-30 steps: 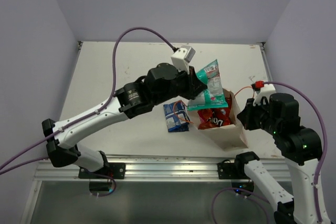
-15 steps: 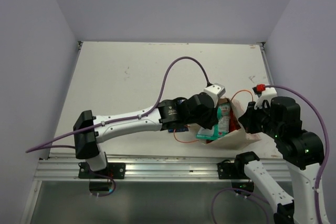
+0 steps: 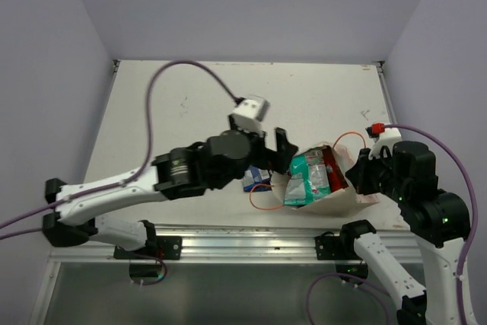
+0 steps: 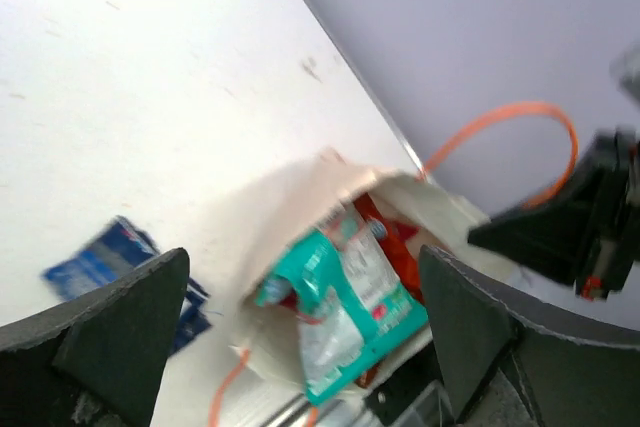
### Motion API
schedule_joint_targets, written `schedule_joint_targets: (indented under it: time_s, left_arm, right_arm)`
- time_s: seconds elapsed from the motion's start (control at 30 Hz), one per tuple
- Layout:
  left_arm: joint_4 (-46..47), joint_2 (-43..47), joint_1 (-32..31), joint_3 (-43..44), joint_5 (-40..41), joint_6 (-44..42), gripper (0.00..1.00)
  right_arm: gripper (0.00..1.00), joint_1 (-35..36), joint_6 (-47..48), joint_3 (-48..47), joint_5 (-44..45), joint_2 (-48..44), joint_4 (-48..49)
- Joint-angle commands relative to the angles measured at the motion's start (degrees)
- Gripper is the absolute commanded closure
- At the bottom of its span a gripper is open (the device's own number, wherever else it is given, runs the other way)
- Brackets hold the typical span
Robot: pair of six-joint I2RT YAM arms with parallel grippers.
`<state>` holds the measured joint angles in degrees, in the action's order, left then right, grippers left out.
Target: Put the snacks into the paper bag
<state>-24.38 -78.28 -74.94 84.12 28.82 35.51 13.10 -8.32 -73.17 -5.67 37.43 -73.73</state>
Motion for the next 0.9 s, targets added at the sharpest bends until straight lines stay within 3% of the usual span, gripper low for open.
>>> schedule_joint_targets:
  time_s: [0.0,0.07,0.13,0.17,0.27,0.47,0.57,0.87]
  left_arm:
    - [-1.51,12.09,0.75,-6.67,23.41,4.11,0.0]
    - [-7.49,13.67,4.33,-10.98,25.49,12.89,0.0]
    - [-11.74,12.98,9.78,-15.79,17.62,16.07,0.0]
    - [-10.87,11.24,14.42,-17.48,12.11,16.43,0.0]
    - [-5.44,4.67,18.32,-22.67,0.15,15.56,0.0]
    - [0.99,-13.87,20.09,-25.76,-15.35,18.27,0.0]
    - [2.67,-19.26,20.01,-26.37,-17.56,19.33,0.0]
    - [14.27,-22.87,20.09,-29.63,-20.2,17.58,0.0]
  right_arm:
    - [1.0,-0.01,0.41,-2.77,-2.24,0.27,3.42]
    - [1.0,-0.01,0.49,-3.03,-2.5,0.36,3.51]
    - [1.0,-0.01,0.58,-3.04,-2.59,0.62,3.86]
    - [1.0,-0.01,0.67,-3.12,-2.76,0.71,3.95]
    - [1.0,-0.01,0.67,-2.77,-3.2,1.15,4.48]
    - [1.0,-0.01,0.76,-2.95,-3.56,1.68,5.35]
    - [1.0,-0.01,0.76,-3.21,-3.47,1.59,5.18]
    - [1.0,-0.01,0.76,-3.12,-3.38,1.07,4.65]
